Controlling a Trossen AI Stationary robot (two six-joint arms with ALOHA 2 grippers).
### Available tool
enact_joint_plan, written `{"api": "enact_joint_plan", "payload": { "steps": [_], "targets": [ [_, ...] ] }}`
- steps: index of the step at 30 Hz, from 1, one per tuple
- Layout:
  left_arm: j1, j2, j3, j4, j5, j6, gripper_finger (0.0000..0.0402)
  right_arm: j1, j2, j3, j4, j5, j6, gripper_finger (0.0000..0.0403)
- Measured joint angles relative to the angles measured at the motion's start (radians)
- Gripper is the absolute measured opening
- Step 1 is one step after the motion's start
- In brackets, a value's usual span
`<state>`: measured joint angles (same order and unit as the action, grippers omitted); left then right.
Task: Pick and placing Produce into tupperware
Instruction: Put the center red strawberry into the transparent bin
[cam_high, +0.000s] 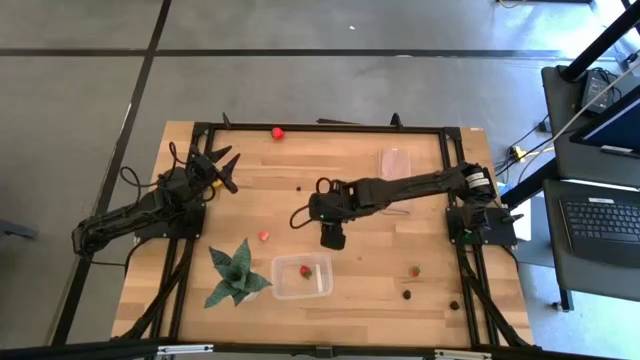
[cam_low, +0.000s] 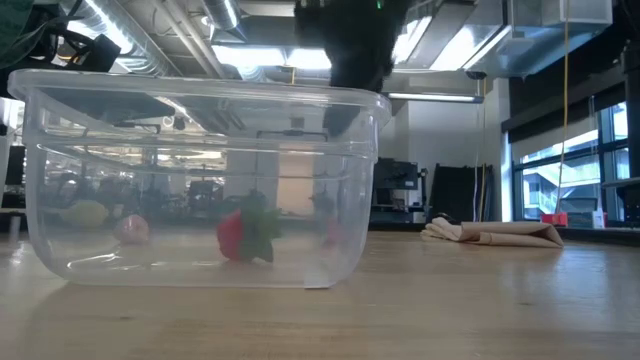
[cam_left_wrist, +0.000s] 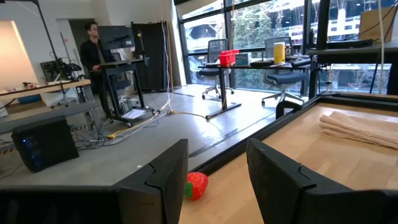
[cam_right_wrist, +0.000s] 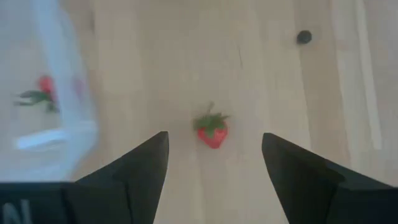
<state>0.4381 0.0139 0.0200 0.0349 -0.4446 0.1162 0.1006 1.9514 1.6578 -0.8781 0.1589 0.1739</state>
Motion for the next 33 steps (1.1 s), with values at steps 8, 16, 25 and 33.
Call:
{"api": "enact_joint_plan", "payload": {
  "steps": [8,16,25,33],
  "targets": [
    [0.0,0.0,0.0,0.0,0.0,0.0,0.0157,-0.007,0.001,-0.264,0.294,-0.04,-0.075,0.0261],
    [0.0,0.0,0.0,0.0,0.0,0.0,0.0157,-0.025,0.001,-0.422,0.56,-0.088,0.027,0.0261],
    [0.0,0.0,0.0,0.0,0.0,-0.001,0.0157,-0.027,0.001,-0.445,0.586,-0.064,-0.002,0.0261],
    [0.0,0.0,0.0,0.0,0.0,-0.002,0.0157,-0.032,0.001,-0.445,0.606,-0.06,-0.123,0.0261]
  ]
}}
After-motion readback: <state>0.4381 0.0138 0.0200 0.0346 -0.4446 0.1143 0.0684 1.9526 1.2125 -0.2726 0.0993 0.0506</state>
